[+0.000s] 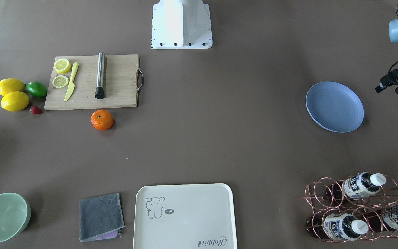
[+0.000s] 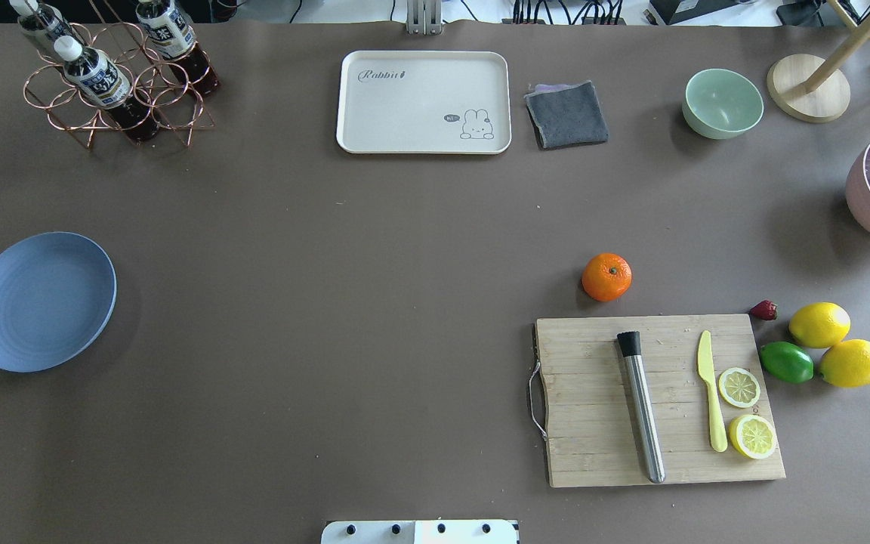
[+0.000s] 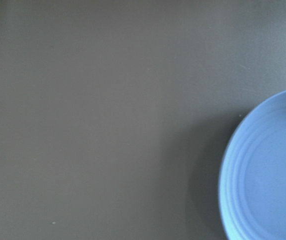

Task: Pick orange to plate

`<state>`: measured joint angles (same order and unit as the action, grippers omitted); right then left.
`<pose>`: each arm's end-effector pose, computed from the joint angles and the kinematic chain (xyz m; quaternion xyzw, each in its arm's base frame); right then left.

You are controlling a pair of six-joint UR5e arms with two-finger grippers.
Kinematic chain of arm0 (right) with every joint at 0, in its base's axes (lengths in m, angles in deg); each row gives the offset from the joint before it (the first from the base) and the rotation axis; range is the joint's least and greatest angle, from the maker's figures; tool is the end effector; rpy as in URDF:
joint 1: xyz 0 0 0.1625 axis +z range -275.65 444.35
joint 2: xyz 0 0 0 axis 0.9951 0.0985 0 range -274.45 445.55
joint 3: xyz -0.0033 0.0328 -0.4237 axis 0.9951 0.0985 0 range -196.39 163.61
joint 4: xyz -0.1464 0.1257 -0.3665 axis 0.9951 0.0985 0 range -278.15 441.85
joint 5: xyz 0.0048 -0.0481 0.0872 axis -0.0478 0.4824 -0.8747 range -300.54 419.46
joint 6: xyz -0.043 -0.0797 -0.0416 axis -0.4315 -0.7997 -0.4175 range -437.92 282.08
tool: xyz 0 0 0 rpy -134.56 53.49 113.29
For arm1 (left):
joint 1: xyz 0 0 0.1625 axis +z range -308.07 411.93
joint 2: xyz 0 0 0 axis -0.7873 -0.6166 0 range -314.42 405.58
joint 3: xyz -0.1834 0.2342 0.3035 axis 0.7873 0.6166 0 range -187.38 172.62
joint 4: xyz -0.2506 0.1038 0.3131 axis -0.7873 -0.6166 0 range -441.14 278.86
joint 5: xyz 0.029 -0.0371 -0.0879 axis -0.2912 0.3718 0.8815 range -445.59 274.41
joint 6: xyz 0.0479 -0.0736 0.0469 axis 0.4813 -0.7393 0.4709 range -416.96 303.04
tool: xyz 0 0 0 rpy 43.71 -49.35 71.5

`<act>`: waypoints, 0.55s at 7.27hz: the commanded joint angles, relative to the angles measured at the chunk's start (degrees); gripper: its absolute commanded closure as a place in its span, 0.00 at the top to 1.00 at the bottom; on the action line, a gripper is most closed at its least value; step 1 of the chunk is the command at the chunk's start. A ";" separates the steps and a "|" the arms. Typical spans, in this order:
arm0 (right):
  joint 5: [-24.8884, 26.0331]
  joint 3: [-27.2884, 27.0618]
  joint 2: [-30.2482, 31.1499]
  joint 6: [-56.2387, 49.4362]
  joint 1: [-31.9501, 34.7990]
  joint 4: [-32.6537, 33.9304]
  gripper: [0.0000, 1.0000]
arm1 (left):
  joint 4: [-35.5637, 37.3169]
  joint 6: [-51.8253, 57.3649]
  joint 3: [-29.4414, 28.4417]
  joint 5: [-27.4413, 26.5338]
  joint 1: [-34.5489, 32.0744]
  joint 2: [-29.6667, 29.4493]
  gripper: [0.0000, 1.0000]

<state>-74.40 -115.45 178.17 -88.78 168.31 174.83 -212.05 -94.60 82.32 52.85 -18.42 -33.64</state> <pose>0.0140 -0.4782 0.6088 0.0436 -0.3718 -0.1474 0.9155 0.0874 -0.4198 0.6630 0.0159 0.4604 -0.0335 0.8869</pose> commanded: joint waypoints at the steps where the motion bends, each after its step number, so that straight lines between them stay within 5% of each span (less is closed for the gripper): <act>1: -0.87 -0.25 0.01 -0.12 -0.03 0.00 1.00 | -0.31 -3.93 -0.76 -4.91 6.16 -2.34 0.93; 4: -0.97 -0.51 0.19 -1.00 -0.20 0.00 1.00 | -0.40 -3.93 -3.57 -5.38 7.77 -4.80 0.85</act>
<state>-75.32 -115.80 178.28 -89.45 168.15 174.85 -212.44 -98.47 79.38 47.72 -11.30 -37.99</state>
